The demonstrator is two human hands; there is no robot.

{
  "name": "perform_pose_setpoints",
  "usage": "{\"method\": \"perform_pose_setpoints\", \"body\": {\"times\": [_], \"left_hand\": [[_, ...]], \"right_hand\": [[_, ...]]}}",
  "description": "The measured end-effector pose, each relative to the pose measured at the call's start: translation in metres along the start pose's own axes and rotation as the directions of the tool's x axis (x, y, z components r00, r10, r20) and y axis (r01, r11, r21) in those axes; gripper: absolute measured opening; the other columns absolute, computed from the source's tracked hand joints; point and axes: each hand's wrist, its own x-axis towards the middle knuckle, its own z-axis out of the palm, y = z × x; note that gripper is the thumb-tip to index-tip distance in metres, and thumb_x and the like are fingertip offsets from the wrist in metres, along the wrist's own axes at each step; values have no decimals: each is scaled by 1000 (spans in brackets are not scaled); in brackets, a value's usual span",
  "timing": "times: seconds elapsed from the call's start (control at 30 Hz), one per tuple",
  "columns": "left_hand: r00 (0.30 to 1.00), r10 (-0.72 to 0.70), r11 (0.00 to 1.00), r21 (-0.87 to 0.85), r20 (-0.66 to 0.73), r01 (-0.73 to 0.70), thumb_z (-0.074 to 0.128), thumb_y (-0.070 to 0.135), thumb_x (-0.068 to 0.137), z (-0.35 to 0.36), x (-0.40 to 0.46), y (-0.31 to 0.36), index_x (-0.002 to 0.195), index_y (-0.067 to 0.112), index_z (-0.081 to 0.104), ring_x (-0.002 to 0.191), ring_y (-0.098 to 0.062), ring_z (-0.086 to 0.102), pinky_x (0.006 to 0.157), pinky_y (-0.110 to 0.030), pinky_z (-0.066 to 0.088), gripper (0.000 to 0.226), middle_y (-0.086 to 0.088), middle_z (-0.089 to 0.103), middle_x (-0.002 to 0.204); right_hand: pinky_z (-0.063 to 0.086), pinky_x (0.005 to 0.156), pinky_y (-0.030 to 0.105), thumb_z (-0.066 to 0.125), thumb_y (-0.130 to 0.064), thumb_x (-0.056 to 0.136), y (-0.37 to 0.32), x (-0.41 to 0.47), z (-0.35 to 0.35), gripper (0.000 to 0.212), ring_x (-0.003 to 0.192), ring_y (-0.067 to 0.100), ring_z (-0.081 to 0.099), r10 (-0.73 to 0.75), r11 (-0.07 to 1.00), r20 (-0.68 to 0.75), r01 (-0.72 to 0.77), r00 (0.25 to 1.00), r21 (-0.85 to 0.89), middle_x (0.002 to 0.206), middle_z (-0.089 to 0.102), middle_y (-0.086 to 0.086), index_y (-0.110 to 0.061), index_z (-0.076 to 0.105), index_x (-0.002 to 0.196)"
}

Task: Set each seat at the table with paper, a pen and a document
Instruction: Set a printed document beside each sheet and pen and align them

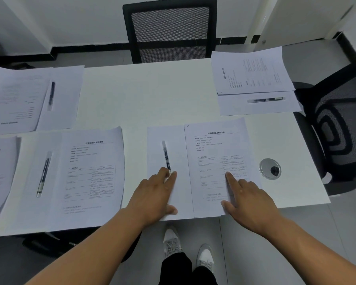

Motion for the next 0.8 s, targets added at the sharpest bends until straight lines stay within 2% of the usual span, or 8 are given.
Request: {"method": "perform_pose_setpoints", "body": {"times": [0.37,0.7,0.8], "left_hand": [[1000,-8,999,-38,-2,8,80,61,90,0,-1,0,174,21,13,138,-29,51,114,-39,46,115,-3,23,167],[999,-42,996,-73,6,42,85,59,87,-6,-5,5,173,27,11,123,-29,60,108,-36,52,118,-5,27,160],[999,-38,997,-61,-22,37,84,62,86,-14,-8,7,170,28,16,115,-27,61,100,-35,53,114,-4,31,154]], "right_hand": [[54,87,36,41,-62,101,1,0,2,85,112,23,57,-9,1000,-6,9,1000,8,133,59,-1,-23,7,169],[54,86,37,43,-62,101,-4,-2,-12,84,112,23,58,5,1000,36,-6,999,21,130,61,0,-23,8,168],[51,85,38,45,-61,101,-10,-4,-24,81,112,25,59,9,1000,24,-9,1000,16,127,61,1,-24,14,165]]}}
